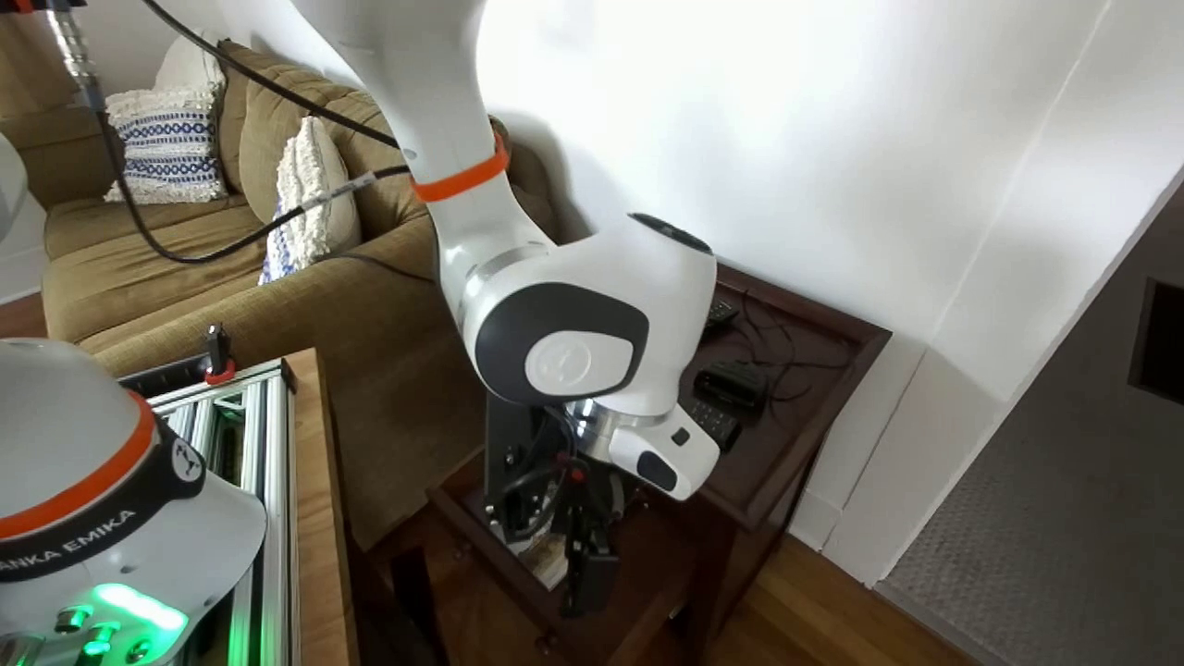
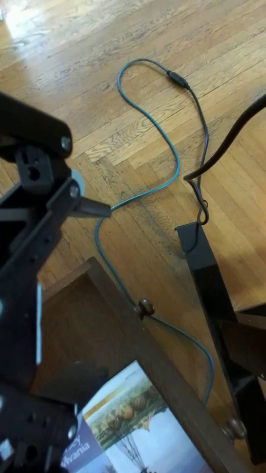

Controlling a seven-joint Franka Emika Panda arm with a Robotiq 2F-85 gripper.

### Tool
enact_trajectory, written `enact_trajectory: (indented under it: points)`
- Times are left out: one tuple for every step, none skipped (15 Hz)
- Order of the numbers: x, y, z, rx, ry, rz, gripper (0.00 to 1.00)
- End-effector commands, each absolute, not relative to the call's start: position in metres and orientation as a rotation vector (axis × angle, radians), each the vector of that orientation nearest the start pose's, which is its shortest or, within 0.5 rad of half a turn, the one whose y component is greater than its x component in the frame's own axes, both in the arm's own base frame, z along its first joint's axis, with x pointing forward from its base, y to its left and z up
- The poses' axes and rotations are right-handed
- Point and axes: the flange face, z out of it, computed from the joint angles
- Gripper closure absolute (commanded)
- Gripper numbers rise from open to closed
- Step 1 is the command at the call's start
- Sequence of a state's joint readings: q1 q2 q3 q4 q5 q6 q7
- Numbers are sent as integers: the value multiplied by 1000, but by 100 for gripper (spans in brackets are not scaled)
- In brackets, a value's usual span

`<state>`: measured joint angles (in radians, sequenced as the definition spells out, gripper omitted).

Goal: Close the drawer

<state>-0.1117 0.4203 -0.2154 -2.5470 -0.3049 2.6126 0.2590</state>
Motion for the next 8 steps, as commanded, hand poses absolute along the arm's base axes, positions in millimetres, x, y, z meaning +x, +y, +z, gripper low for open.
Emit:
enact_trajectory:
  points:
    - [372, -155, 56, -3219, 510, 816, 0]
    - [369, -161, 47, -3192, 519, 871, 0]
    - [366, -166, 39, -3159, 536, 949, 0]
    - [365, -172, 36, -3106, 546, 1037, 0]
    - [362, -160, 49, -3172, 538, 924, 0]
    - [362, -164, 44, -3147, 544, 982, 0]
    - [363, -167, 41, -3137, 548, 1004, 0]
    - [364, -169, 39, -3133, 550, 1012, 0]
